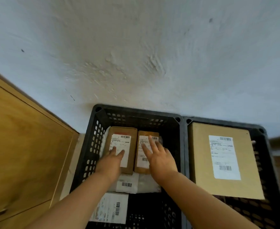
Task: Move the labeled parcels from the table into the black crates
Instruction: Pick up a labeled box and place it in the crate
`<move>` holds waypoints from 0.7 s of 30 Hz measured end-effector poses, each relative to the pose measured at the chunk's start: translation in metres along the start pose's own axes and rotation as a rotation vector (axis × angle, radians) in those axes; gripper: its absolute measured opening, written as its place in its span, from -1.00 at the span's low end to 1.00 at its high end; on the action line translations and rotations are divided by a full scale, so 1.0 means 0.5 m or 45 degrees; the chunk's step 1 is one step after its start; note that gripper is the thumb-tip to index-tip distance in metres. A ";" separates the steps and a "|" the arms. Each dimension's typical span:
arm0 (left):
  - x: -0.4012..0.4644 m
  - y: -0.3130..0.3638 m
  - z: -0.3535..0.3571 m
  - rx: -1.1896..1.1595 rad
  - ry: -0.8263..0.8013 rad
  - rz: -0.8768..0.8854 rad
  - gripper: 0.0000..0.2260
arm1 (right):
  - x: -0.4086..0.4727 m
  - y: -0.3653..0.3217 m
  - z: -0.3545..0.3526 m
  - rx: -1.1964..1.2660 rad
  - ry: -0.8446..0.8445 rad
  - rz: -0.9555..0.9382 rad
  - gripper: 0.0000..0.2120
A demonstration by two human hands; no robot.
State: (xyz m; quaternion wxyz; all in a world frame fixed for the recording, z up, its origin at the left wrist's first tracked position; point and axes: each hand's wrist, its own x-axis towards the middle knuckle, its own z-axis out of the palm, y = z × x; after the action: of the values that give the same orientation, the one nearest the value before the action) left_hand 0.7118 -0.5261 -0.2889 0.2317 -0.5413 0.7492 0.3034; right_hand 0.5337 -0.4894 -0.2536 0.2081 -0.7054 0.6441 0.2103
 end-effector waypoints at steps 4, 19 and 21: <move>-0.082 0.047 -0.121 -0.051 0.194 0.068 -0.45 | -0.079 0.024 -0.140 0.063 0.151 0.082 -0.20; -0.442 0.367 -0.434 -0.260 0.619 0.498 -0.58 | -0.609 0.193 -0.412 0.047 0.416 0.486 -0.64; -0.476 0.420 -0.436 -0.244 0.594 0.554 -0.59 | -0.681 0.224 -0.421 0.034 0.440 0.544 -0.70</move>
State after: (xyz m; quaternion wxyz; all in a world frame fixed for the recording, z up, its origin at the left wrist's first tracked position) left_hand 0.5811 -0.4721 0.0693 -0.0682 -0.4429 0.8481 0.2828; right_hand 0.4004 -0.3381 0.1095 0.0553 -0.5762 0.8070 0.1174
